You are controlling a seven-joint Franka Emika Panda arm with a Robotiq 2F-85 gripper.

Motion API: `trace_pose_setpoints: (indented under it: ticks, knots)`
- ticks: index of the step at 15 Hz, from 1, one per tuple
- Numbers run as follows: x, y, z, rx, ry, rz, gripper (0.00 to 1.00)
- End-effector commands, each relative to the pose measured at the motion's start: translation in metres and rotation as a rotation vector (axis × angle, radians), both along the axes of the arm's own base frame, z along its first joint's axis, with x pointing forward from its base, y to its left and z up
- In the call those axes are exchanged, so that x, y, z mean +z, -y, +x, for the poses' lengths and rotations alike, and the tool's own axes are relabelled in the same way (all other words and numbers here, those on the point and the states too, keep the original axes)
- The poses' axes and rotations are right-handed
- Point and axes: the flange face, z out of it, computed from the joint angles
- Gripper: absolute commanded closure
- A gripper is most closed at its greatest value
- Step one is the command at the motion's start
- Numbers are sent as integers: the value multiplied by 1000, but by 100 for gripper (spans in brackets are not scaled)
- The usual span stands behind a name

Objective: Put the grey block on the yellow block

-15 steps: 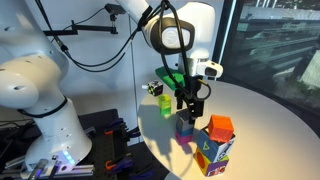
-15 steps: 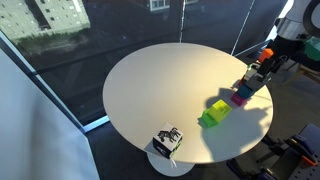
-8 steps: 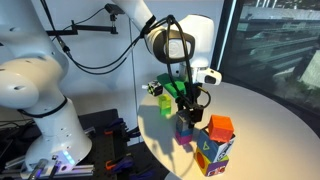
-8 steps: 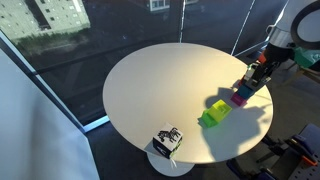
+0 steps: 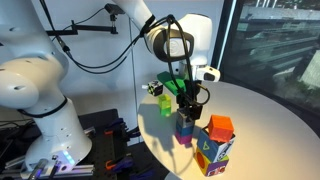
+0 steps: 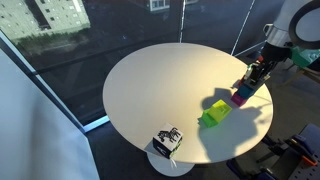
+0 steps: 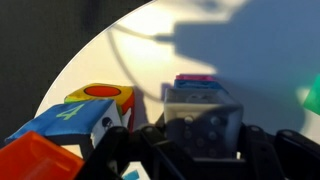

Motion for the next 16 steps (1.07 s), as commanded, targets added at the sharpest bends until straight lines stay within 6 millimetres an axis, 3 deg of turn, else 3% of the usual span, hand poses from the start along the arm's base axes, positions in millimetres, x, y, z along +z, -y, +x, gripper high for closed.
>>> trace_pose_setpoints:
  ticks: [1, 8, 16]
  knots:
    - [22, -9, -3, -9, 15, 4, 73]
    - [41, -34, -4, -5, 0, 11, 73]
    - [48, -90, -3, -7, -14, -13, 73]
